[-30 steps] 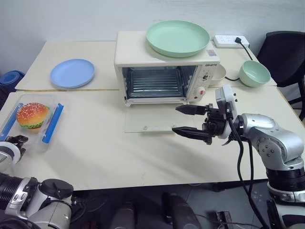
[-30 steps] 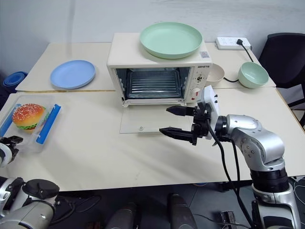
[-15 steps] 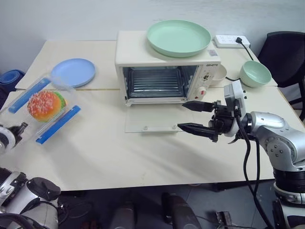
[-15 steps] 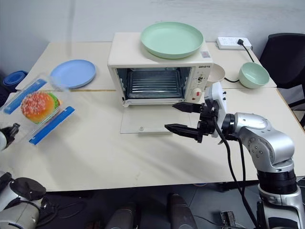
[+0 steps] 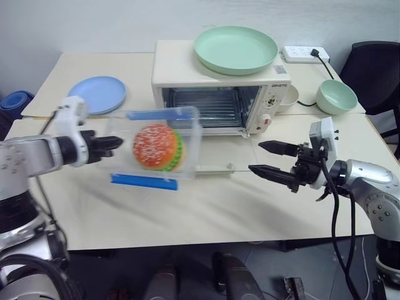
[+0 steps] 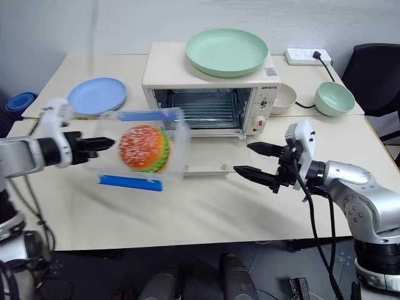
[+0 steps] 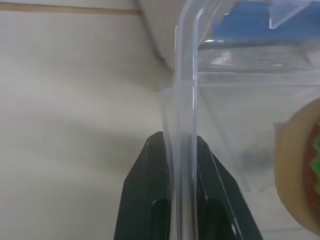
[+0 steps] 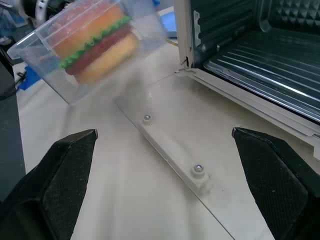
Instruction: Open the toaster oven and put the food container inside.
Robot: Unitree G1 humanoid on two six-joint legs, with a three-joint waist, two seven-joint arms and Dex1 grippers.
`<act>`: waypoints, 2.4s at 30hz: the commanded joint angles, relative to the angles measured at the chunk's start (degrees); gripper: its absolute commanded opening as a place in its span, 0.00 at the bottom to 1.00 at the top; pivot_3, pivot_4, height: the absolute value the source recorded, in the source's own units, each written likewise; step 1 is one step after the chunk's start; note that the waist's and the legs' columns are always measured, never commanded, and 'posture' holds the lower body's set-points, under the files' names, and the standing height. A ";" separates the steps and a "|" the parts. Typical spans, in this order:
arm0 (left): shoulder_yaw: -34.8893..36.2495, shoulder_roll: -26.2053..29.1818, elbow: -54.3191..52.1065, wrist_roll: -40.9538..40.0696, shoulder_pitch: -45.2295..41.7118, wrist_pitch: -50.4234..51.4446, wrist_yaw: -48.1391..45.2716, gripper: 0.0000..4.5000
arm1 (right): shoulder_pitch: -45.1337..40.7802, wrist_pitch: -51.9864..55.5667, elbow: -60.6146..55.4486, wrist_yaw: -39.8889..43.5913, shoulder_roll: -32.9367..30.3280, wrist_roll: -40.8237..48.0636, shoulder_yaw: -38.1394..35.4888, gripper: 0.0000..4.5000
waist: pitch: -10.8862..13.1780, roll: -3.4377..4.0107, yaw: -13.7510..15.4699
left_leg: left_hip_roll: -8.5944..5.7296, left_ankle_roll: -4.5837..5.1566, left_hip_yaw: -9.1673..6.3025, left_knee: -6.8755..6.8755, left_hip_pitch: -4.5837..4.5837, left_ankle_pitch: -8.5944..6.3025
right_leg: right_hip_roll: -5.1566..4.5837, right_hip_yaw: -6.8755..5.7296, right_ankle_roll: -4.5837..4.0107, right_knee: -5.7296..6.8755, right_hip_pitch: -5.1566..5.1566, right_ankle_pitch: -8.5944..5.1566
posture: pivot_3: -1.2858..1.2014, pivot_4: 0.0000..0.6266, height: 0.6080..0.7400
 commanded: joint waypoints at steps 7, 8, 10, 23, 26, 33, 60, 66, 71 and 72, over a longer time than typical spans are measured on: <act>-4.30 -11.42 4.23 7.38 -8.11 -0.57 10.55 0.02 | 4.71 -1.35 -5.78 -4.42 0.30 2.04 -5.41 1.00 | 0.00 0.00 -0.23 | 0.02 0.00 0.13 0.01 0.06 -0.01 | 0.12 0.02 0.05 0.07 -0.03 0.03 | 0.52 0.24 1.00; -3.64 -12.60 4.75 8.47 -8.47 -0.59 11.31 0.02 | 5.15 -1.46 -5.98 -4.97 0.39 2.09 -5.83 1.00 | 0.00 0.00 -0.22 | 0.03 0.00 0.13 0.02 0.06 0.00 | 0.13 0.01 0.05 0.08 -0.03 0.02 | 0.52 0.24 1.00; -2.09 -14.88 5.64 9.15 -9.10 -0.87 11.39 0.18 | 6.21 -1.67 -6.16 -5.93 0.43 2.05 -6.89 1.00 | 0.00 0.00 -0.06 | 0.01 0.00 0.11 0.03 0.07 0.01 | 0.13 0.01 0.05 0.10 -0.03 0.03 | 0.52 0.24 1.00; 13.70 -16.63 2.54 0.34 -11.63 -0.57 1.51 0.63 | 6.92 -0.66 -7.35 -6.67 -0.55 5.15 -8.00 1.00 | 0.00 0.01 -0.28 | 0.00 0.02 0.18 0.09 0.10 0.03 | 0.19 -0.12 0.12 0.12 -0.01 0.06 | 0.52 0.24 1.00; 14.27 -11.25 -3.67 -7.00 -6.66 -1.47 -8.01 0.63 | 6.38 0.74 -8.93 -7.17 0.08 8.39 -6.65 1.00 | 0.00 0.03 -0.40 | 0.01 -0.01 0.20 0.07 0.12 0.02 | 0.18 -0.10 0.12 0.12 -0.01 0.06 | 0.52 0.24 1.00; 10.41 5.94 -10.22 -15.27 12.26 -14.53 -33.39 0.31 | 4.75 3.33 -12.32 -10.63 3.27 12.78 -0.41 0.59 | 0.00 0.03 -0.33 | 0.07 -0.12 0.18 0.07 0.18 0.05 | 0.15 0.04 -0.05 0.17 0.00 -0.03 | 0.52 0.24 1.00; -18.03 -0.50 16.51 12.17 3.44 -54.22 -33.42 0.00 | -12.52 -6.37 13.76 -24.42 19.13 -17.91 15.77 0.01 | 0.00 0.04 -0.25 | 0.00 0.27 0.18 0.15 0.05 0.07 | 0.12 -0.13 0.06 0.16 -0.01 0.07 | 0.52 0.24 1.00; -17.92 -4.80 20.07 13.51 1.04 -57.82 -30.00 0.00 | -17.10 -11.56 21.57 -26.13 22.57 -22.40 14.87 0.01 | 0.00 0.04 -0.22 | -0.01 0.25 0.22 0.08 -0.03 0.06 | 0.07 -0.12 0.07 0.37 -0.11 0.07 | 0.52 0.24 1.00; -17.51 -7.14 21.03 13.39 0.68 -58.38 -28.28 0.00 | -21.33 -15.69 29.41 -26.95 24.93 -25.75 13.99 0.01 | 0.00 0.04 -0.24 | -0.04 0.25 0.23 0.11 -0.04 0.06 | 0.02 -0.12 0.11 0.35 -0.11 0.09 | 0.52 0.24 1.00; -17.53 -6.96 20.09 12.84 1.13 -58.08 -28.99 0.00 | -21.69 -16.17 30.11 -26.78 25.13 -26.09 13.93 0.01 | 0.00 0.04 -0.26 | -0.03 0.25 0.20 0.11 -0.03 0.06 | 0.03 -0.10 0.11 0.38 -0.11 0.09 | 0.52 0.24 1.00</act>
